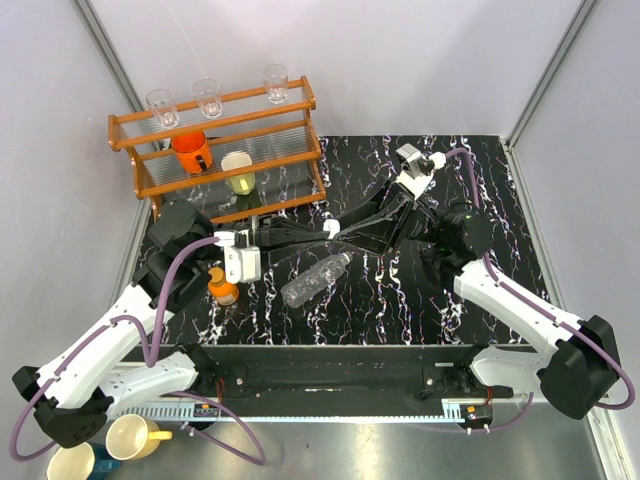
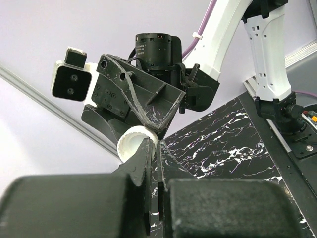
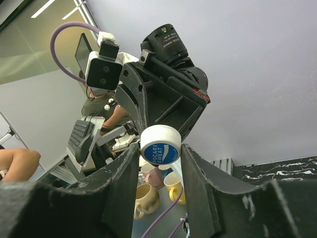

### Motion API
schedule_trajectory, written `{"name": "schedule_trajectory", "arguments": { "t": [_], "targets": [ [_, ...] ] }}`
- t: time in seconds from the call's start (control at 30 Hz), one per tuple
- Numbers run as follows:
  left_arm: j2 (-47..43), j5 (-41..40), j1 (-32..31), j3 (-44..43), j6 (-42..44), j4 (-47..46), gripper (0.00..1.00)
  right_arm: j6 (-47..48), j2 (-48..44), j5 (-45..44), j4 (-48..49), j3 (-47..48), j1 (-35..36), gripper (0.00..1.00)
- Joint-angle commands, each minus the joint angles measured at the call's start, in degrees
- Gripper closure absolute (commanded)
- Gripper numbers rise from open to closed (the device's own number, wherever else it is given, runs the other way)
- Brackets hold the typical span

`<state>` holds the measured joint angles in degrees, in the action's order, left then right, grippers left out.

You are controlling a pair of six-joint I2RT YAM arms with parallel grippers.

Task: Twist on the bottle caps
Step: Pick up the bottle cap from the center of the board.

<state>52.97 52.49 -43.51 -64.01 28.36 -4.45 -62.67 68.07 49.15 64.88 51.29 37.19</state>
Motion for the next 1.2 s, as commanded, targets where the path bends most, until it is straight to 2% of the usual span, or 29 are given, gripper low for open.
{"name": "schedule_trajectory", "arguments": {
  "t": [0.0,0.23,0.47,0.57,0.63,0.8,0.83,0.97,1.03,1.13,1.17],
  "targets": [
    [-0.15,2.61,-0.09,0.72,-3.04,-5.04,1.0,-0.26,-0.66,-0.36,1.91,1.09,0.87,0.53],
    [-0.59,3.58,-0.09,1.87,-3.31,-5.66,1.0,-0.78,-0.4,-0.63,2.27,1.8,0.78,0.56],
    [-0.94,3.23,-0.09,2.75,-3.84,-6.89,1.0,-2.45,0.13,-0.45,3.67,2.15,0.95,0.64],
    [-1.47,2.71,-0.09,3.45,-2.96,-7.06,1.0,-1.84,-0.57,-0.72,1.66,1.62,0.95,0.71],
    [-1.9,1.66,-0.09,4.15,-1.47,-7.06,1.0,-0.79,-1.27,-1.07,-0.36,1.53,0.95,0.8],
    [-2.61,-8.18,0.17,4.42,0.8,-4.79,1.0,2.9,-3.99,-1.86,-9.32,1.01,0.95,0.84],
    [-2.78,-9.15,0.26,4.16,1.78,-3.65,0.96,4.39,-4.61,-2.38,-10.47,0.83,0.95,0.84],
    [-4.1,-15.46,0.53,3.45,5.91,6.18,0.95,8.35,-7.6,-3.27,-17.92,0.66,0.87,0.86],
    [-4.71,-17.06,0.62,3.36,7.49,8.92,0.91,10.36,-9.53,-3.79,-20.22,0.66,0.95,0.87],
    [-6.38,-17.68,0.62,4.06,7.24,11.56,0.73,12.66,-11.73,-4.84,-24.62,0.57,0.87,0.88],
    [-6.74,-17.08,0.62,4.24,7.32,11.65,0.53,13.01,-12.17,-5.02,-25.93,0.57,0.87,0.89]
  ]
}}
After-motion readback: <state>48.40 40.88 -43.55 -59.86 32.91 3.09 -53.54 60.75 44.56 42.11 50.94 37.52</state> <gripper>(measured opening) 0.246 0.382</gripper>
